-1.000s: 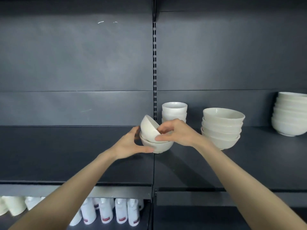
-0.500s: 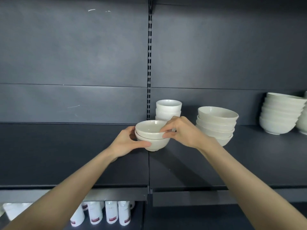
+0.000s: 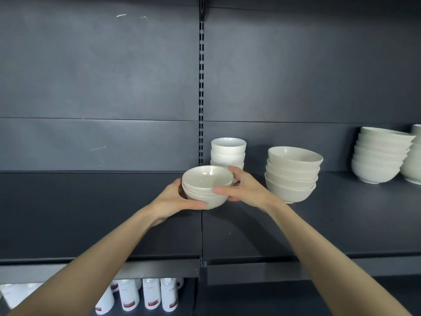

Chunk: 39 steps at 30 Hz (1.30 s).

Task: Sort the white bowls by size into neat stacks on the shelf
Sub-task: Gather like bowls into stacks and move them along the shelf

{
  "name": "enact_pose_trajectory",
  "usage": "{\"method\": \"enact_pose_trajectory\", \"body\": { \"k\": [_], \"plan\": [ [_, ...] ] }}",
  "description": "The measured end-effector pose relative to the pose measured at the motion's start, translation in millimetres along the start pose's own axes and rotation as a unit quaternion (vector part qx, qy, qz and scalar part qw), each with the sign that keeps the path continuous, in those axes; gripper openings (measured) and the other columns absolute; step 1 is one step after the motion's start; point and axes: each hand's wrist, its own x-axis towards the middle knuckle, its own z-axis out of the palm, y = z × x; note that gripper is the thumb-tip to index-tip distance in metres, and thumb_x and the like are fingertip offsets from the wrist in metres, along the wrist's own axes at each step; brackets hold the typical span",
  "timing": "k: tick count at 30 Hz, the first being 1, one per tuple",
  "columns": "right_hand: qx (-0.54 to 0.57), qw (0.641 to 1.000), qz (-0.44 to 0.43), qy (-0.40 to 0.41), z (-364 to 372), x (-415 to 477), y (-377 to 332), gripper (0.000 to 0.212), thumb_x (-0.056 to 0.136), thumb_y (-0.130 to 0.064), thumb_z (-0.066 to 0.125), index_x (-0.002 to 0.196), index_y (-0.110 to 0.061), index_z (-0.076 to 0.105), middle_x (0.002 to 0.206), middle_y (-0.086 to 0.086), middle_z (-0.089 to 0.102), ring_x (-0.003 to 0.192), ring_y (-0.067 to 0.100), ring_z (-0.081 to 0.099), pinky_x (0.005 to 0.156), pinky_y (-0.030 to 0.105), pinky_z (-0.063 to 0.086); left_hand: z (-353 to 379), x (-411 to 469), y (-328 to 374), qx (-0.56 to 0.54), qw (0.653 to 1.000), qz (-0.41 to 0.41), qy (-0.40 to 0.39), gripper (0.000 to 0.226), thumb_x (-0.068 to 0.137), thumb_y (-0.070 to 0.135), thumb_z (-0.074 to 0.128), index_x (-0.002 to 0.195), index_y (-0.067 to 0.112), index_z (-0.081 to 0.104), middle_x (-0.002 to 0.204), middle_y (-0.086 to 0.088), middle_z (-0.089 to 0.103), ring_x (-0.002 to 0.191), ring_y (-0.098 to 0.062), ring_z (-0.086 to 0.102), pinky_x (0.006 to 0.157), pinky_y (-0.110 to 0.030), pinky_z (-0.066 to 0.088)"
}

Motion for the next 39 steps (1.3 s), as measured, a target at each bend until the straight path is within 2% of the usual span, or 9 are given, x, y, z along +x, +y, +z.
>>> {"method": "enact_pose_trajectory", "body": {
  "k": [7, 11, 14, 18, 23, 26, 29, 33, 39],
  "plan": [
    [0.006, 0.998, -0.031, 0.054, -5.1, -9.0, -9.7, 0.05, 0.072, -0.025, 0.083, 0.117, -0.021, 0.062, 0.106, -0.006, 0.067, 0.102, 0.012, 0.064, 0.083, 0.038, 0.059, 5.0, -9.3, 19.5, 0.012, 0.999, 0.036, 0.026, 0.085, 0.042, 0.031, 0.09, 0.12, 0.023, 0.057, 0.111, 0.009, 0.07, 0.105, -0.005, 0.064, 0.085, -0.019, 0.05],
    [0.018, 0.992, -0.075, 0.095, -23.8, -17.8, -39.5, 0.033, 0.073, -0.025, 0.082, 0.096, -0.035, 0.06, 0.1, -0.013, 0.067, 0.1, 0.011, 0.065, 0.082, 0.037, 0.059, 10.0, -6.4, 50.6, -0.004, 0.996, 0.075, 0.057, 0.091, 0.041, 0.038, 0.086, 0.125, 0.024, 0.055, 0.115, 0.008, 0.068, 0.108, -0.005, 0.063, 0.089, -0.021, 0.048],
    [0.003, 0.988, -0.095, 0.123, -44.0, -25.3, -60.0, 0.028, 0.074, -0.026, 0.081, 0.084, -0.031, 0.056, 0.093, -0.013, 0.066, 0.098, 0.014, 0.064, 0.084, 0.042, 0.058, 20.9, 1.4, 74.5, -0.026, 0.992, 0.106, 0.063, 0.089, 0.042, 0.038, 0.087, 0.125, 0.022, 0.056, 0.116, 0.008, 0.067, 0.11, -0.006, 0.062, 0.088, -0.021, 0.048],
    [-0.022, 0.982, -0.1, 0.157, -77.7, -37.5, -74.5, 0.03, 0.074, -0.032, 0.079, 0.093, -0.031, 0.056, 0.102, -0.004, 0.068, 0.1, 0.016, 0.065, 0.082, 0.04, 0.058, 48.8, 15.6, 104.2, -0.035, 0.988, 0.14, 0.063, 0.078, 0.049, 0.029, 0.09, 0.12, 0.022, 0.057, 0.112, 0.009, 0.069, 0.104, -0.006, 0.064, 0.077, -0.014, 0.051],
    [-0.037, 0.973, -0.103, 0.203, -131.3, -49.9, -71.9, 0.046, 0.068, -0.042, 0.08, 0.104, -0.02, 0.061, 0.107, 0.002, 0.069, 0.097, 0.02, 0.068, 0.08, 0.039, 0.06, 95.7, 41.4, 130.8, -0.063, 0.984, 0.148, 0.075, 0.085, 0.053, 0.029, 0.09, 0.126, 0.016, 0.048, 0.118, 0.007, 0.063, 0.107, -0.009, 0.063, 0.09, -0.026, 0.051],
    [-0.034, 0.973, -0.101, 0.204, -161.1, -56.0, -62.7, 0.069, 0.058, -0.05, 0.081, 0.112, -0.015, 0.061, 0.109, 0.002, 0.069, 0.098, 0.019, 0.068, 0.081, 0.041, 0.059, 127.9, 56.9, 137.9, -0.07, 0.983, 0.156, 0.07, 0.07, 0.067, 0.016, 0.086, 0.124, 0.015, 0.045, 0.115, 0.009, 0.061, 0.104, -0.002, 0.06, 0.079, -0.015, 0.049],
    [-0.013, 0.975, -0.106, 0.195, -191.7, -58.0, -51.4, 0.087, 0.048, -0.054, 0.08, 0.119, -0.009, 0.058, 0.113, 0.004, 0.068, 0.098, 0.018, 0.068, 0.078, 0.038, 0.06, 156.3, 71.6, 144.9, -0.07, 0.98, 0.169, 0.081, 0.068, 0.065, 0.022, 0.087, 0.121, 0.018, 0.049, 0.114, 0.01, 0.062, 0.101, -0.001, 0.06, 0.074, -0.014, 0.049],
    [0.009, 0.98, -0.105, 0.17, -214.1, -54.2, -39.6, 0.058, 0.071, -0.033, 0.08, 0.119, -0.008, 0.057, 0.113, 0.003, 0.067, 0.098, 0.015, 0.068, 0.074, 0.03, 0.06, 174.1, 85.2, 144.4, -0.059, 0.98, 0.166, 0.095, 0.082, 0.048, 0.044, 0.089, 0.119, 0.024, 0.053, 0.113, 0.012, 0.065, 0.105, -0.005, 0.063, 0.084, -0.021, 0.051],
    [-0.021, 0.987, -0.082, 0.134, -234.2, -36.7, -11.0, 0.042, 0.07, -0.037, 0.081, 0.1, -0.013, 0.064, 0.102, 0.003, 0.072, 0.1, 0.02, 0.067, 0.093, 0.044, 0.053, 194.2, 94.2, 129.4, -0.046, 0.982, 0.134, 0.128, 0.08, 0.042, 0.05, 0.087, 0.113, 0.031, 0.056, 0.114, 0.016, 0.067, 0.109, 0.0, 0.06, 0.093, -0.027, 0.049]
  ]
}}
